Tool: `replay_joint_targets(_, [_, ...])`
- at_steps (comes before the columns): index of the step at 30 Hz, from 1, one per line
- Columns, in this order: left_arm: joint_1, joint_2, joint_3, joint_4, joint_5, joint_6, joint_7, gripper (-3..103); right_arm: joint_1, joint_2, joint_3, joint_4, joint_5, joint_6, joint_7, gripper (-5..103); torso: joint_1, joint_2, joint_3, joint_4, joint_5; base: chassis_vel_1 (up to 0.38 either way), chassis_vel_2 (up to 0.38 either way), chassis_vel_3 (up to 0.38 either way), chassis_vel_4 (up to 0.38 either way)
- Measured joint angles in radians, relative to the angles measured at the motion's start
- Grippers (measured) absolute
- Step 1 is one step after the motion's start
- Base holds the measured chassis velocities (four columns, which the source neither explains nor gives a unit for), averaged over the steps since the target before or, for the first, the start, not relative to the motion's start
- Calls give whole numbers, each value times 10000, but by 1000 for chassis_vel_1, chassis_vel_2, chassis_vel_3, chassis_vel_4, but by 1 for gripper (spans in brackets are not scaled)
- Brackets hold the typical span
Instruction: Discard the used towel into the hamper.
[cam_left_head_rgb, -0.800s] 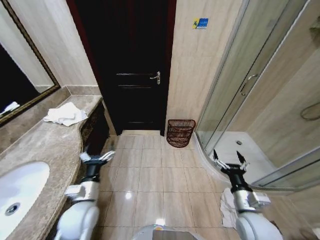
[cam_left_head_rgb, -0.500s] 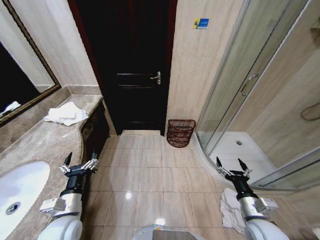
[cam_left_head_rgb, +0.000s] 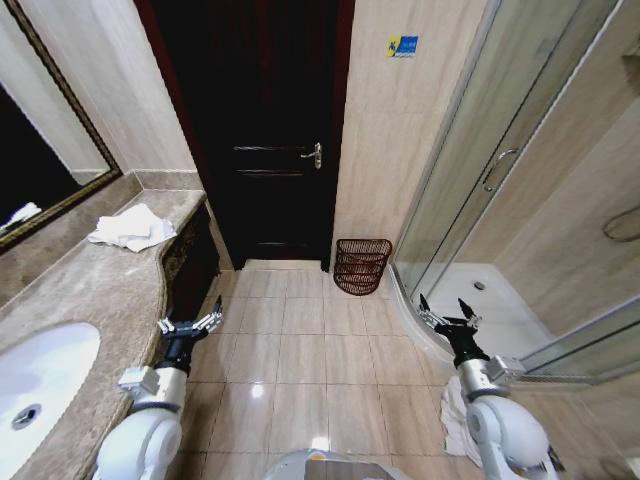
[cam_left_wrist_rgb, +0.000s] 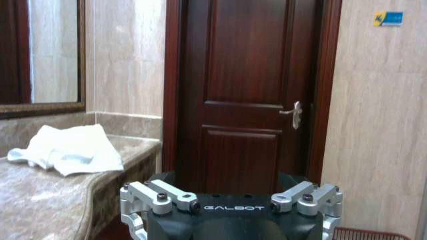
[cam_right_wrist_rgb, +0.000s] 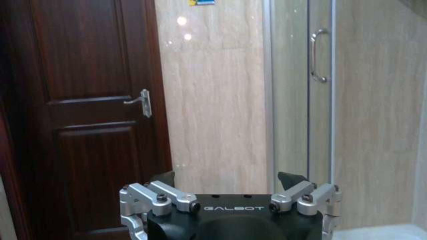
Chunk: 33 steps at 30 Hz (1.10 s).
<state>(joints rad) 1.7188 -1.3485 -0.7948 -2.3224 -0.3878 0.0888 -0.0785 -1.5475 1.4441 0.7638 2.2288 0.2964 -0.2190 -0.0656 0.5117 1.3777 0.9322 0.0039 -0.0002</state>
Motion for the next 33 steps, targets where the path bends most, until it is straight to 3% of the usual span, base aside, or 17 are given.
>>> replay_joint_targets(4, [-107, 43, 40, 106, 2, -379, 149, 100, 64, 15, -44, 121, -99, -45, 2, 100, -1, 0, -1, 2, 3, 0, 0, 0, 0])
replay_joint_targets(6, [-309, 36, 48, 651, 220, -1255, 575, 100, -42, 1, -46, 215, -125, -38, -30, 100, 0, 0, 0, 0, -1, 0, 0, 0, 0])
replay_joint_targets(7, [-362, -33, 47, 777, 330, -1431, 645, 100, -113, -40, -43, 194, -162, 25, -71, 100, 0, 0, 0, -2, 0, 0, 0, 0, 0])
replay_joint_targets(11, [-362, -500, 40, 906, 1035, -1657, 692, 100, -85, -247, 3, -219, -572, 534, -156, 100, -1, 0, 0, 0, 3, 0, 0, 0, 0])
replay_joint_targets(17, [-327, -736, -81, 707, 1627, -1708, 696, 100, -65, -322, -11, -217, -908, 538, -254, 100, -1, 0, -1, 1, 2, 0, 0, 0, 0])
replay_joint_targets(22, [-273, -528, -163, 316, 1015, -1182, 728, 100, 123, -170, -141, -162, -1069, 310, -382, 100, -1, 0, -1, 0, 4, 0, 0, 0, 0])
replay_joint_targets(33, [-201, -534, -39, 306, 1040, -1127, 917, 100, 187, -65, -152, -261, -1178, 318, -703, 100, -3, 1, -2, 1, 2, -7, 9, 10, -10])
